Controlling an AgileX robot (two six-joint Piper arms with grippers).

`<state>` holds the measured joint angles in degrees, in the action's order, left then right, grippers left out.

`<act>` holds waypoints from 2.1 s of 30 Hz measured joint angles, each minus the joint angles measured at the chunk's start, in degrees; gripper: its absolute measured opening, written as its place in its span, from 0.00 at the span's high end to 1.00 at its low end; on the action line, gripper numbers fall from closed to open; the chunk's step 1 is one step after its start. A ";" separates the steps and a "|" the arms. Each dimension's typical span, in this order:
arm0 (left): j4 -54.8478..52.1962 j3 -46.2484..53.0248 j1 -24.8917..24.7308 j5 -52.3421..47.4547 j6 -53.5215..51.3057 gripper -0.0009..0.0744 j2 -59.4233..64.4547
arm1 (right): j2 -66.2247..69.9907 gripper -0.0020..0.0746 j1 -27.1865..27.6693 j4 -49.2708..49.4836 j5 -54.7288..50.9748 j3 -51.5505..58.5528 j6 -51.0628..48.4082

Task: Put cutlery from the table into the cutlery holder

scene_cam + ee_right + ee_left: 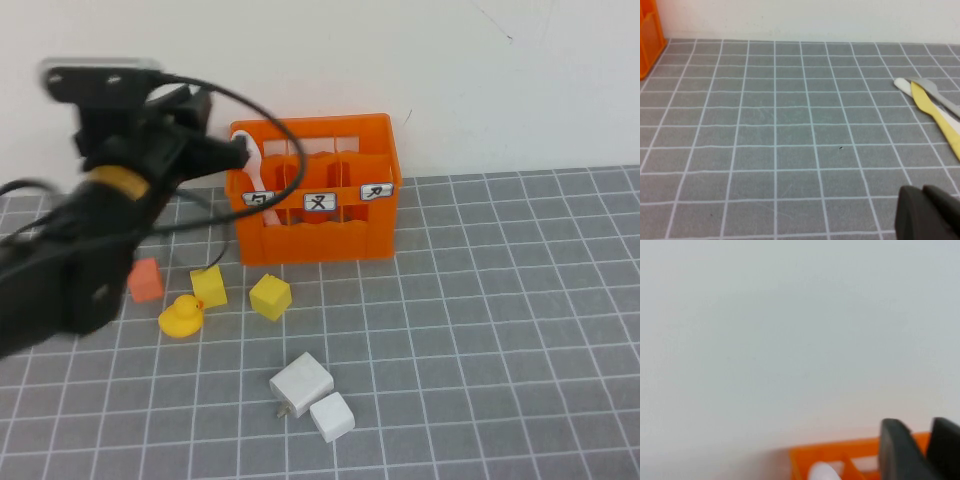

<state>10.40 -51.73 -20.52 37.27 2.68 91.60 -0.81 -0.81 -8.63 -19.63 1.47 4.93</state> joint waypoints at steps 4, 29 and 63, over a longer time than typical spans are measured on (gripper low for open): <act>-1.37 12.47 -0.98 1.41 0.85 0.95 -12.36 | 0.00 0.98 0.00 0.00 0.00 0.00 0.00; -8.03 34.86 -1.06 -59.93 -5.91 0.99 -83.86 | 0.00 0.98 0.00 0.00 0.00 0.00 0.00; -2.47 52.73 27.95 -57.81 -2.16 0.99 -92.38 | 0.00 0.98 0.00 0.00 -0.09 0.00 0.00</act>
<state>7.93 1.00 7.43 -20.55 0.52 -0.78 -0.81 -0.81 -8.63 -19.72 1.47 4.93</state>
